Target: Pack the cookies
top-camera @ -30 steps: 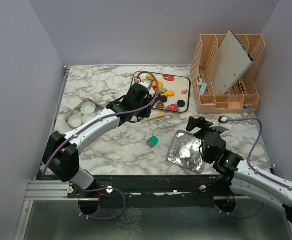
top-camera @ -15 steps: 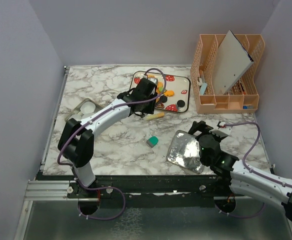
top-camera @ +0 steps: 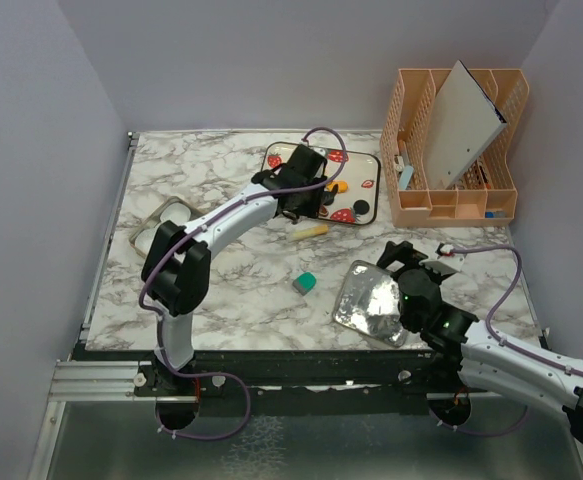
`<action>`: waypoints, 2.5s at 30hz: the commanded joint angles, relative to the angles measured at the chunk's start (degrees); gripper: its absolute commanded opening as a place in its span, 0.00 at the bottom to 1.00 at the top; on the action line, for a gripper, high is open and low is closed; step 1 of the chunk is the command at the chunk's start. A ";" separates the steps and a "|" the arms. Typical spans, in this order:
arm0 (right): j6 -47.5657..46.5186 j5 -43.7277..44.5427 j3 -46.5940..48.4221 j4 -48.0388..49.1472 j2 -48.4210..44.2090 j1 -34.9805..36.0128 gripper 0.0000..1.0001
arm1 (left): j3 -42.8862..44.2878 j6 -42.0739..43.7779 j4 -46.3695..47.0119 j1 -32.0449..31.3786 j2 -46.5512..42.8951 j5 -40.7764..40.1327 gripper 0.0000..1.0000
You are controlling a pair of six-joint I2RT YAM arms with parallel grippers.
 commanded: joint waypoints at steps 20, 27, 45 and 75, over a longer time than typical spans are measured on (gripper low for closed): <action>-0.33 2.52 -0.43 1.03 1.01 0.11 1.00 | 10.35 1.96 -5.67 0.16 9.47 -3.56 0.46; -0.56 2.52 -0.52 1.29 1.13 0.07 1.00 | 11.04 2.17 -5.97 0.11 10.75 -3.07 0.46; -1.39 2.25 -0.61 2.61 2.47 0.12 1.00 | 12.31 2.53 -7.59 -1.06 11.52 -4.21 0.42; -7.11 -19.80 5.51 5.20 6.79 0.10 1.00 | -1.80 4.73 -7.63 -4.20 -8.05 3.13 0.42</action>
